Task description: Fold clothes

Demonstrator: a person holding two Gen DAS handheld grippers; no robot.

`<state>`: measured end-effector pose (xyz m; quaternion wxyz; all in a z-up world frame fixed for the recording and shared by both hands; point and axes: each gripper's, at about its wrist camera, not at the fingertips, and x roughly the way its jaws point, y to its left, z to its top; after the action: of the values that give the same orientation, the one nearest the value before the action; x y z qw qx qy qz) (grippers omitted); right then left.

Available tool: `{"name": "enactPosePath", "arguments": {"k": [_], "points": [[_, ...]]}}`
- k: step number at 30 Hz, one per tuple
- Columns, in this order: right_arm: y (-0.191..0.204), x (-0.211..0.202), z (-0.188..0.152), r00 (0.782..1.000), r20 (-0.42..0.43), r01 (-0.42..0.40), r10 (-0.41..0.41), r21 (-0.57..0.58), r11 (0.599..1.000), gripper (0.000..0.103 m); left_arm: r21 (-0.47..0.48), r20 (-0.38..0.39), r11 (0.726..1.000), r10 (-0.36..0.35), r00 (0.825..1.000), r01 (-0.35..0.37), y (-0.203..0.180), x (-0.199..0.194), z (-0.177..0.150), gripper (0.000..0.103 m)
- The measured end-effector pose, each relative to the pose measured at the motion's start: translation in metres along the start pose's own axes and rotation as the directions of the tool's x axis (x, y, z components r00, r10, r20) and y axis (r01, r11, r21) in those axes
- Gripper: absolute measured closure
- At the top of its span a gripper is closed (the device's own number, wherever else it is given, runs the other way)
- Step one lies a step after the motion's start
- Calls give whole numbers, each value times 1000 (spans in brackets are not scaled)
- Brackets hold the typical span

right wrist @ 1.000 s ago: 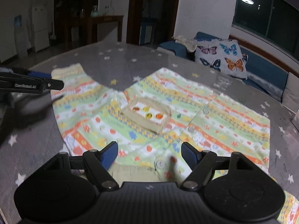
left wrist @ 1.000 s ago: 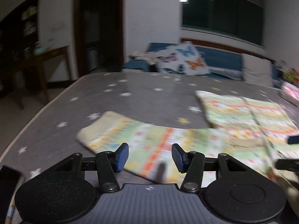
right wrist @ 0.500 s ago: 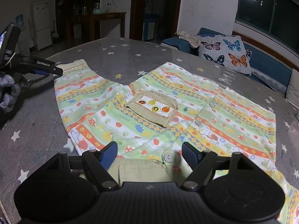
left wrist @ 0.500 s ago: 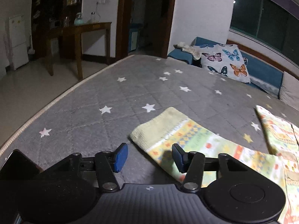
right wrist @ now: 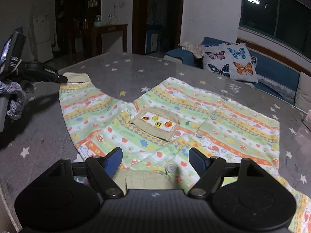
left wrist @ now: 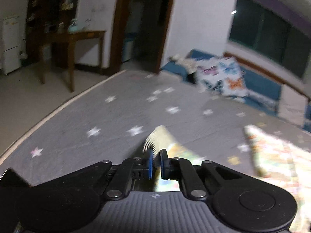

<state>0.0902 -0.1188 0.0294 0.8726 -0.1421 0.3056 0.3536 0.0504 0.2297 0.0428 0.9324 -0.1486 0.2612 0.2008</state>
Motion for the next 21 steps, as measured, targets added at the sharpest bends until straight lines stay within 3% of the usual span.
{"name": "enactPosePath", "arguments": {"k": [3,5,8,11,18,21], "points": [[-7,-9,-3,1000,10,10,-10,23,1000,26,38,42,992,-118,992,117,-31,-26,7,95],[-12,-14,-6,1000,14,23,-23,37,999,26,60,53,978,-205,977,202,-55,-40,10,95],[-24,-23,-13,999,19,39,-41,77,996,27,116,49,936,-339,940,332,-97,-59,10,95],[-37,-32,-20,998,24,52,-56,121,991,27,162,8,894,-425,905,418,-138,-65,-2,95],[-64,-44,-36,997,22,66,-73,218,974,27,237,-123,773,-577,807,588,-226,-68,-33,95],[-74,-45,-43,998,10,65,-70,258,964,27,263,-184,751,-578,795,606,-244,-63,-50,93]]}}
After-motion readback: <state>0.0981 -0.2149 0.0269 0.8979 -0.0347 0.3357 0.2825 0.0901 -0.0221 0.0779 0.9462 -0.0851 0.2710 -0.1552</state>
